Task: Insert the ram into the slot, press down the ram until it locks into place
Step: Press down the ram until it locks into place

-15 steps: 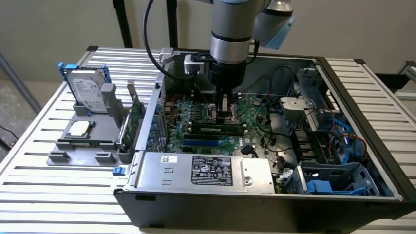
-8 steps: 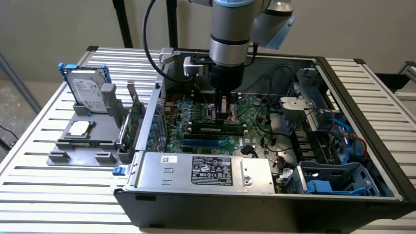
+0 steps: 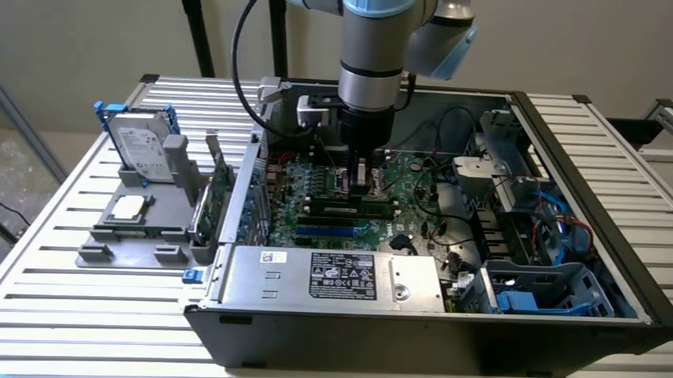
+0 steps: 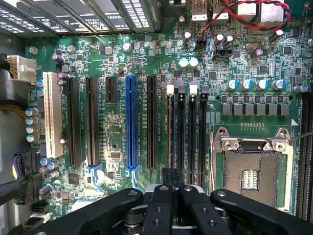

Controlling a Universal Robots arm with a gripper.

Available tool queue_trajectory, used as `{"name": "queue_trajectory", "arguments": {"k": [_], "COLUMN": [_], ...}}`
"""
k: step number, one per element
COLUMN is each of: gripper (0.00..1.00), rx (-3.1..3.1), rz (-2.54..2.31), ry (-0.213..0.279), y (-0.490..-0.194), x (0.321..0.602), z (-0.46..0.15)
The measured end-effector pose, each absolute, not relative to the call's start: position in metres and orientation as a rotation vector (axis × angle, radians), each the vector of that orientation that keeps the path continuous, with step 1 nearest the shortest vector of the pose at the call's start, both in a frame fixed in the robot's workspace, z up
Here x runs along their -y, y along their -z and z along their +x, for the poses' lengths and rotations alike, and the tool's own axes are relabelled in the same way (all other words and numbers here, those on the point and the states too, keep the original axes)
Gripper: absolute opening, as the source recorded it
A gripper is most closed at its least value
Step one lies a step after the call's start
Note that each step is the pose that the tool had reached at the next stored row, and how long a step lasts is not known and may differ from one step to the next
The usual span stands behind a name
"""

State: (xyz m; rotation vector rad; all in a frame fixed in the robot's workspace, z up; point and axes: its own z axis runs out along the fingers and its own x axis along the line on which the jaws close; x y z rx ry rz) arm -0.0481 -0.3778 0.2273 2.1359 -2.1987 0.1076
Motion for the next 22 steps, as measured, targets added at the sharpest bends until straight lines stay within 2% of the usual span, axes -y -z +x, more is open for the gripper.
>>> {"name": "queue_trajectory", "arguments": {"k": [5, 15, 22], "gripper": [0.11, 0.11, 0.11], "rx": [2.2, 2.196, 2.196], "rz": [2.137, 2.134, 2.134], "ry": [-0.107, -0.099, -0.099], "y": [-0.226, -0.264, -0.265], "x": [0.378, 0.378, 0.378], "z": [-0.048, -0.045, -0.045]}}
